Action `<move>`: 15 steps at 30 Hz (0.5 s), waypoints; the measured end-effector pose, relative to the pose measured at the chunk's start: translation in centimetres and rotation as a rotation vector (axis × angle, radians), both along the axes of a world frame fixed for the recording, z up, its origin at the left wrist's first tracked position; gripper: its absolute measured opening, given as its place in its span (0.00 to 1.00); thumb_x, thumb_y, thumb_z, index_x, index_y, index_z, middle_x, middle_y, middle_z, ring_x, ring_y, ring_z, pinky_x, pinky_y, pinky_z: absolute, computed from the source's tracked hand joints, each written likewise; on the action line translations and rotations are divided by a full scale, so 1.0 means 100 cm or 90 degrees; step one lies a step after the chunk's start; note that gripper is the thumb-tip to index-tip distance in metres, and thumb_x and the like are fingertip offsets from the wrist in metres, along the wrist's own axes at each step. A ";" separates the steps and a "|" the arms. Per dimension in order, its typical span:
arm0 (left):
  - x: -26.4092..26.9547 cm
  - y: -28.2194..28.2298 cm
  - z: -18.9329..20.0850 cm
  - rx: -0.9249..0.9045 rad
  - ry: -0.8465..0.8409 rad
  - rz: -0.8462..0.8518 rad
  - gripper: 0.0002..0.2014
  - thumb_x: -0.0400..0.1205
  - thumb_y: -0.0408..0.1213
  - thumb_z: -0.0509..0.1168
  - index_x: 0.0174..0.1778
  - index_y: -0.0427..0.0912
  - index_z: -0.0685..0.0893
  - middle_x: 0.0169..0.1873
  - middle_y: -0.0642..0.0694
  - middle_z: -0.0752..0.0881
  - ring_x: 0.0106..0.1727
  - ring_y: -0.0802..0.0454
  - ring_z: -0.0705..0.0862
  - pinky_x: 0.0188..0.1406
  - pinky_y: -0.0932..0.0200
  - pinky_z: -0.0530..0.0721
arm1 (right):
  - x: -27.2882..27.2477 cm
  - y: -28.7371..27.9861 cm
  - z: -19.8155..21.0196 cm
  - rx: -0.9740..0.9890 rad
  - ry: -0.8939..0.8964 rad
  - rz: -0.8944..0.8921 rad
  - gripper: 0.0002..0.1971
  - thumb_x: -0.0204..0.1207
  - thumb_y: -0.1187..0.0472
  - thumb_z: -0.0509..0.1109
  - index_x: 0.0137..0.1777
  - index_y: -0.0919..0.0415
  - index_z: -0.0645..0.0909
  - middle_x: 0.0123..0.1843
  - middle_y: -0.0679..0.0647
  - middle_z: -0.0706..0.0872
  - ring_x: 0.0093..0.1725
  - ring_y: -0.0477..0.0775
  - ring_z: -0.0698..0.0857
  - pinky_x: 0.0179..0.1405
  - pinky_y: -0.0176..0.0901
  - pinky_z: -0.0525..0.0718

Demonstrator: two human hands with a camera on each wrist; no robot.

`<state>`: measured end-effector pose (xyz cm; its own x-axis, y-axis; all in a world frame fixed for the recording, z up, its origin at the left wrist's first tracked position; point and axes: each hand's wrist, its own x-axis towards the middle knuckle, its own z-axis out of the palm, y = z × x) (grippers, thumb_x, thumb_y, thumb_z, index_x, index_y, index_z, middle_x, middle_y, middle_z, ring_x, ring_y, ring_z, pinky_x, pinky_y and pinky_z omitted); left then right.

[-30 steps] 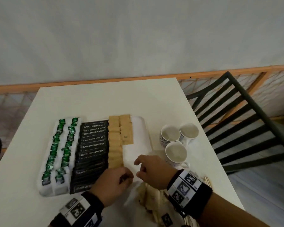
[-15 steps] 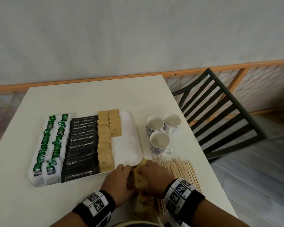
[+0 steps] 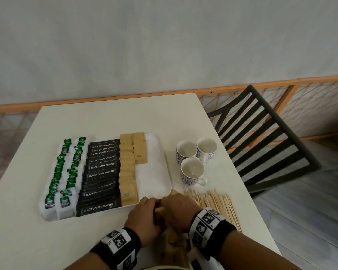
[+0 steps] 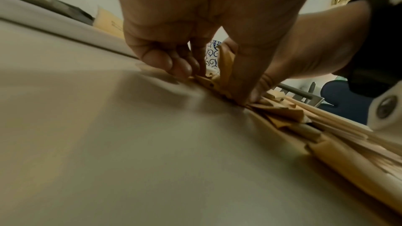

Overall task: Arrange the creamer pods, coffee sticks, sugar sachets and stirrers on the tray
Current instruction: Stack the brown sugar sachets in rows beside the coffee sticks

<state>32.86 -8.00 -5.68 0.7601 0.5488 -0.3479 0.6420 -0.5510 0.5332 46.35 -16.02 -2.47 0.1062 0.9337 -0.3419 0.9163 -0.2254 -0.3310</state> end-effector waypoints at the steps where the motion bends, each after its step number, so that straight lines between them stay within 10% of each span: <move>1: 0.000 0.000 0.000 -0.003 0.001 -0.004 0.27 0.65 0.57 0.69 0.60 0.58 0.74 0.53 0.55 0.74 0.53 0.50 0.81 0.56 0.51 0.81 | 0.003 -0.001 0.000 0.005 0.016 -0.004 0.04 0.77 0.58 0.64 0.47 0.58 0.78 0.49 0.60 0.86 0.49 0.64 0.85 0.47 0.50 0.82; 6: 0.003 -0.002 0.004 0.050 0.027 -0.009 0.24 0.67 0.58 0.66 0.57 0.56 0.74 0.50 0.54 0.73 0.53 0.49 0.81 0.54 0.51 0.80 | 0.019 -0.012 0.005 0.067 0.155 -0.146 0.06 0.81 0.61 0.62 0.50 0.63 0.78 0.46 0.58 0.85 0.48 0.59 0.83 0.43 0.40 0.72; 15: 0.014 -0.006 0.019 0.089 0.044 -0.034 0.16 0.73 0.56 0.65 0.50 0.52 0.76 0.50 0.52 0.77 0.53 0.49 0.80 0.52 0.53 0.80 | 0.031 -0.020 0.026 0.101 0.334 -0.265 0.11 0.75 0.54 0.75 0.41 0.63 0.81 0.36 0.54 0.88 0.35 0.43 0.85 0.39 0.38 0.83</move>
